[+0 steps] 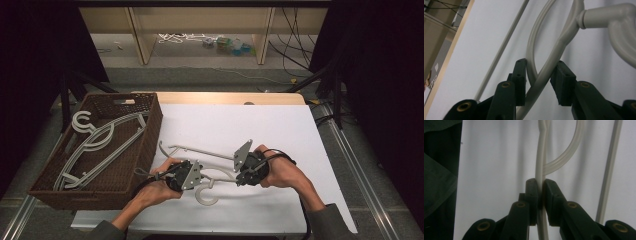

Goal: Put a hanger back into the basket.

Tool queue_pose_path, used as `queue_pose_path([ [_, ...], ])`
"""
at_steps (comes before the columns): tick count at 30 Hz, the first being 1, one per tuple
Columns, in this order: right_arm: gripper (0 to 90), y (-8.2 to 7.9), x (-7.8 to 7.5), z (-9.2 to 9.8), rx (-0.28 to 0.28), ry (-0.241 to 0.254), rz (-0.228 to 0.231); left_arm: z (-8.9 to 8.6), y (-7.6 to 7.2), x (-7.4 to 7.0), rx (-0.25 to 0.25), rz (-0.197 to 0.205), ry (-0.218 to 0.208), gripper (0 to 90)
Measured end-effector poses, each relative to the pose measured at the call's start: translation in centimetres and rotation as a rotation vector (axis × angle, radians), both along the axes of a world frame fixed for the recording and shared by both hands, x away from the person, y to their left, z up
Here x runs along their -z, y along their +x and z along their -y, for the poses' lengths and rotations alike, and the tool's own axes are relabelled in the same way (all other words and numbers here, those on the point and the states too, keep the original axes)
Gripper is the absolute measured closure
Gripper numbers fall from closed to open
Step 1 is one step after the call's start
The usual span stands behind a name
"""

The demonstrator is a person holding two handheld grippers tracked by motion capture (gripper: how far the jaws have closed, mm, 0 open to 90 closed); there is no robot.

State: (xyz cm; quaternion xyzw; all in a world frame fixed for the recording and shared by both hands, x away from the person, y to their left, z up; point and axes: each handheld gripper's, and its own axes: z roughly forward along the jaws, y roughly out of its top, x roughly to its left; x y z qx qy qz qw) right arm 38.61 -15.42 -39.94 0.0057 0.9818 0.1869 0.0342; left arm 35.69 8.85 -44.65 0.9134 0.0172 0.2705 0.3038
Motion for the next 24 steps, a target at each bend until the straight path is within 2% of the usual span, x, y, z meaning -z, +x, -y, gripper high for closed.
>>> queue_pose_path([
  [2, 82.1, 0.1, -0.1, 0.2, -0.008, 0.011, 0.001, 0.1, -0.2, -0.3, 0.018, 0.013, 0.021, 68.6],
  [3, 82.1, 0.1, -0.1, 0.3, -0.013, 0.015, -0.001, 0.2, -0.4, -0.6, 0.03, 0.017, 0.053, 69.9],
  [4, 82.1, 0.1, -0.3, 0.4, -0.015, 0.023, 0.005, 0.4, -0.5, -0.5, 0.04, 0.022, 0.049, 71.8],
  [5, 82.0, 0.2, -0.4, 0.5, -0.022, 0.028, 0.002, 0.4, -0.6, -0.7, 0.055, 0.022, 0.066, 73.1],
  [6, 81.7, 0.3, -0.5, 0.6, -0.027, 0.032, 0.018, 0.5, -0.7, -0.8, 0.063, 0.022, 0.076, 74.1],
  [7, 81.5, 0.2, -0.6, 0.8, -0.026, 0.037, 0.019, 0.5, -0.8, -1.0, 0.067, 0.026, 0.074, 74.7],
  [9, 80.8, 0.2, -0.9, 1.1, -0.032, 0.045, 0.02, 0.6, -0.9, -1.2, 0.066, -0.008, 0.05, 75.2],
  [13, 78.0, 0.3, -1.5, 1.6, -0.042, 0.08, 0.043, 0.4, -1.3, -2.3, 0.103, -0.004, 0.031, 78.3],
  [15, 76.1, 0.4, -1.9, 1.9, -0.01, 0.097, 0.061, 0.3, -1.5, -3.0, 0.094, -0.043, -0.016, 79.4],
  [16, 75.8, 0.4, -2.0, 2.0, 0.002, 0.107, 0.058, 0.2, -1.5, -3.3, 0.089, -0.053, -0.023, 79.4],
  [17, 74.7, 0.5, -2.1, 2.1, 0.007, 0.12, 0.056, 0.2, -1.5, -3.6, 0.072, -0.076, -0.025, 79.5],
  [18, 72.8, 0.5, -2.2, 2.2, 0.021, 0.141, 0.055, 0.1, -1.5, -3.8, 0.035, -0.111, -0.056, 79.4],
  [20, 67.4, 0.8, -2.4, 2.2, 0.059, 0.169, 0.067, 0.1, -1.6, -4.2, -0.006, -0.175, -0.096, 79.5],
  [22, 59.6, 0.9, -2.7, 2.3, 0.121, 0.226, 0.096, 0.0, -1.4, -4.5, -0.017, -0.197, -0.111, 79.5],
  [23, 56.8, 0.9, -2.9, 2.4, 0.141, 0.235, 0.082, -0.2, -1.2, -4.6, -0.04, -0.202, -0.122, 79.5],
  [24, 52.0, 0.9, -3.0, 2.5, 0.161, 0.25, 0.091, -0.4, -1.0, -4.7, -0.061, -0.215, -0.126, 79.5],
])
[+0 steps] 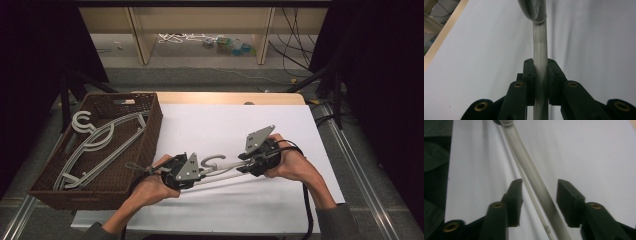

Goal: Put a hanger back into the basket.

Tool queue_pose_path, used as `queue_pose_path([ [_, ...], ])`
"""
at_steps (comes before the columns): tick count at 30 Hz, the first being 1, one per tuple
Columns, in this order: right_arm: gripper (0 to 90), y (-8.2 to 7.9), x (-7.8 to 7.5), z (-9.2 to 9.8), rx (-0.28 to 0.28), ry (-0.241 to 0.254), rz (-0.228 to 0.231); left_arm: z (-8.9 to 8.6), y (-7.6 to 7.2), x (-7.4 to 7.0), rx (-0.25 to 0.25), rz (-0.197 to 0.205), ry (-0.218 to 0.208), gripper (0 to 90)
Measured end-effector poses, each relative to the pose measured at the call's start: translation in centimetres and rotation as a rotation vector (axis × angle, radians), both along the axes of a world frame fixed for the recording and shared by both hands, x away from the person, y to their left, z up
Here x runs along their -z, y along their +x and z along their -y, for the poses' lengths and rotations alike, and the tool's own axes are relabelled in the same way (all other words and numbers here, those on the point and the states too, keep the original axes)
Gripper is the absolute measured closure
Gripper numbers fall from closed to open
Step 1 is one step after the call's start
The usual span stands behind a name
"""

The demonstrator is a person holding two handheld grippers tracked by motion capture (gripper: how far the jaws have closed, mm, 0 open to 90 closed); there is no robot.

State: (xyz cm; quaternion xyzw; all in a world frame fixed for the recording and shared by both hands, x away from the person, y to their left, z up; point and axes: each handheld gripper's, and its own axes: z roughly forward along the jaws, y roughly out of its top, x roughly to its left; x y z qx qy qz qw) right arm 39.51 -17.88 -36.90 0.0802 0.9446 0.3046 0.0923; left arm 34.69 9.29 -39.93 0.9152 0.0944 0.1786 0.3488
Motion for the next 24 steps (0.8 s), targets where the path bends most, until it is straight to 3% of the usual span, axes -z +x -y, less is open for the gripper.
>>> queue_pose_path([
  [5, 34.1, 0.1, -0.8, 0.1, 0.164, 0.132, 0.05, -1.6, 0.9, 0.0, -0.115, -0.075, -0.065, 79.6],
  [10, 23.9, -0.1, -1.2, 0.3, 0.265, 0.218, 0.074, -3.0, 1.5, -0.4, -0.188, -0.123, -0.133, 79.5],
  [16, 21.2, -0.7, -0.7, 0.8, 0.332, 0.301, 0.11, -4.3, 1.8, -1.3, -0.241, -0.147, -0.21, 79.5],
  [17, 21.0, -0.8, -0.6, 0.8, 0.35, 0.322, 0.098, -4.5, 1.8, -1.4, -0.252, -0.146, -0.222, 79.5],
  [24, 18.2, -2.1, 0.3, 1.4, 0.394, 0.408, 0.137, -5.9, 1.7, -2.8, -0.292, -0.155, -0.32, 79.5],
])
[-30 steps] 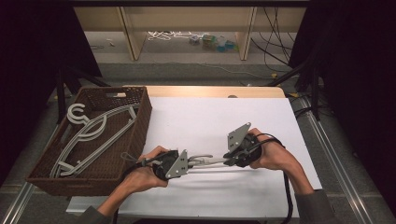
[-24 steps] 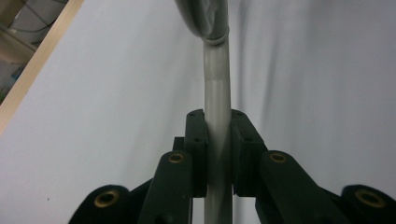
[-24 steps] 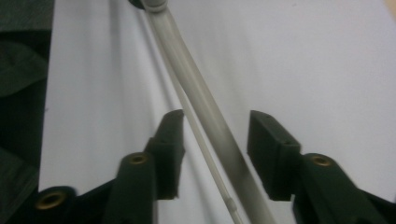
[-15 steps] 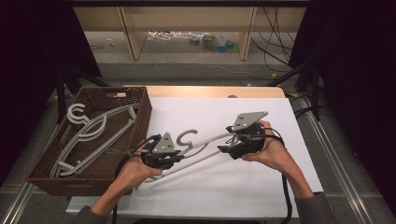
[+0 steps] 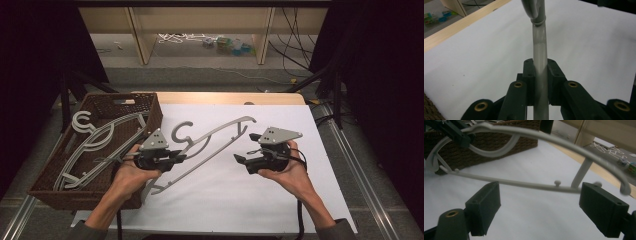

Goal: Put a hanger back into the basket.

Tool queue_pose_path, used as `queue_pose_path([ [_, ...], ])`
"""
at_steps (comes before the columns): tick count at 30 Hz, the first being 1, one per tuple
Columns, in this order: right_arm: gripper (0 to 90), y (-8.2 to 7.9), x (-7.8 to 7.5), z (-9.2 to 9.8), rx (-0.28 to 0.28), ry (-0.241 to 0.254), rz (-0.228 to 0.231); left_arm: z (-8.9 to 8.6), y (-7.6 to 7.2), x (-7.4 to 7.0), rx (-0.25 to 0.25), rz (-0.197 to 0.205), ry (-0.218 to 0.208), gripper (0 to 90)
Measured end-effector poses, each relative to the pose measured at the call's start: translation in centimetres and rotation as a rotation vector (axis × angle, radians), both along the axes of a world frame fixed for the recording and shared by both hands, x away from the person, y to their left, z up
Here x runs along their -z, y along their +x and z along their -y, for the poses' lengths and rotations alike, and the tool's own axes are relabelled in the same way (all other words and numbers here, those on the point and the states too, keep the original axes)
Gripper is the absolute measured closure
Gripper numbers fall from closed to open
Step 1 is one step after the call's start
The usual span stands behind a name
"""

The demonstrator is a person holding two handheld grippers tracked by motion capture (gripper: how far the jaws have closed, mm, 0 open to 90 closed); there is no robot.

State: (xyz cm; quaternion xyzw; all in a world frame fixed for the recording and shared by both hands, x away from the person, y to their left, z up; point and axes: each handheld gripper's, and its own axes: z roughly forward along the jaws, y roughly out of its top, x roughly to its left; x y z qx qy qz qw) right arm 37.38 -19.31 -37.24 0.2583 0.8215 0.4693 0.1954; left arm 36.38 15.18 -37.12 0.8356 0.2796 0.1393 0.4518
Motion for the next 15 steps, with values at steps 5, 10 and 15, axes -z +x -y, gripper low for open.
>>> queue_pose_path([
  [5, 17.4, -1.0, 0.9, 0.1, 0.016, 0.017, 0.015, -0.7, -0.1, -0.5, -0.021, -0.015, -0.052, 79.5],
  [10, 17.0, -1.8, 1.6, 0.3, 0.039, 0.049, 0.021, -1.4, -0.3, -1.4, -0.037, -0.026, -0.098, 79.5],
  [15, 16.5, -2.5, 2.6, 0.9, 0.059, 0.063, 0.028, -2.0, -0.9, -3.0, -0.044, -0.019, -0.117, 79.5],
])
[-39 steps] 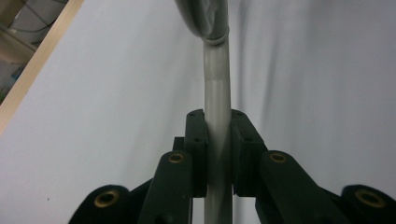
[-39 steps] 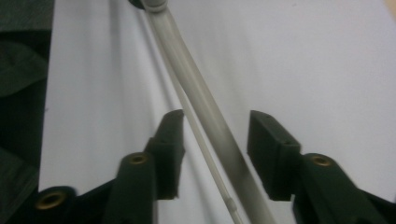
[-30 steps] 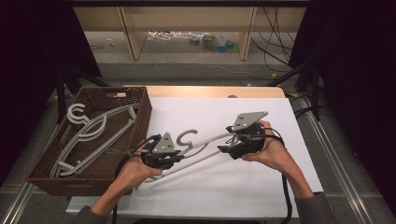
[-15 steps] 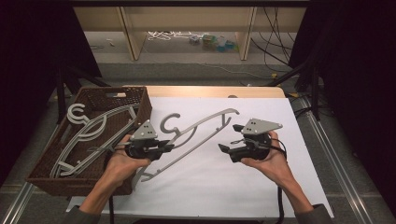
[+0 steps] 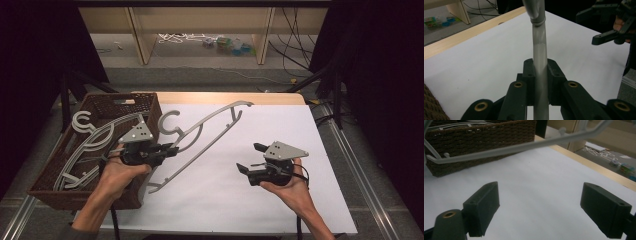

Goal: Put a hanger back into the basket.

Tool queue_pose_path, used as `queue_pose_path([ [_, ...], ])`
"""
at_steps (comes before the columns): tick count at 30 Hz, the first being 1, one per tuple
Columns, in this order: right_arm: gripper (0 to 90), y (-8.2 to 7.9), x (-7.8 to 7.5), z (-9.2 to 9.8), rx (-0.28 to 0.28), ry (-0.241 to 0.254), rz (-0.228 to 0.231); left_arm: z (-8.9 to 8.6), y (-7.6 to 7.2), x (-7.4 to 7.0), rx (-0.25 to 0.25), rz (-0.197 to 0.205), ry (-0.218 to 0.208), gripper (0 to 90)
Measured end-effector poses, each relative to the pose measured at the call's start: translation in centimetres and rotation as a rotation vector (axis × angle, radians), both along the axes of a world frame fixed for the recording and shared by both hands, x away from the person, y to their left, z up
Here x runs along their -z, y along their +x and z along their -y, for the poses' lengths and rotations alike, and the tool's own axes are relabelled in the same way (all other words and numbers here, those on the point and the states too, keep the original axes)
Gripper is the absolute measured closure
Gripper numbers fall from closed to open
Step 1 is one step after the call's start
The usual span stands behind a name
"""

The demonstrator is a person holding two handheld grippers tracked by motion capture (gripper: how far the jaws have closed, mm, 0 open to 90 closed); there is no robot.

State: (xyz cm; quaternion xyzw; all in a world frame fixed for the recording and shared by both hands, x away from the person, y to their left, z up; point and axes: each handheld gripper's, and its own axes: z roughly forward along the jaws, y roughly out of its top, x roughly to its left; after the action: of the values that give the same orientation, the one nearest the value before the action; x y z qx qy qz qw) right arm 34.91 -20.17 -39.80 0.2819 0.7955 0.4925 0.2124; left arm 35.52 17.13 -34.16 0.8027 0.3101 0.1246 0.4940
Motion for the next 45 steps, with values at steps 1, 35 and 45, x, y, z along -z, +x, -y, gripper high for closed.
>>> queue_pose_path([
  [1, 16.5, -0.1, 0.2, 0.1, 0.001, 0.005, -0.003, -0.1, 0.0, -0.4, 0.001, 0.009, 0.004, 79.5],
  [35, 16.6, -1.6, 2.1, 1.1, 0.019, 0.003, -0.005, -7.8, 1.6, -8.1, -0.135, 0.001, -0.079, 79.5],
  [45, 16.5, -1.7, 2.3, 1.2, 0.022, 0.009, 0.0, -10.8, 3.1, -7.7, -0.22, -0.004, -0.046, 79.5],
])
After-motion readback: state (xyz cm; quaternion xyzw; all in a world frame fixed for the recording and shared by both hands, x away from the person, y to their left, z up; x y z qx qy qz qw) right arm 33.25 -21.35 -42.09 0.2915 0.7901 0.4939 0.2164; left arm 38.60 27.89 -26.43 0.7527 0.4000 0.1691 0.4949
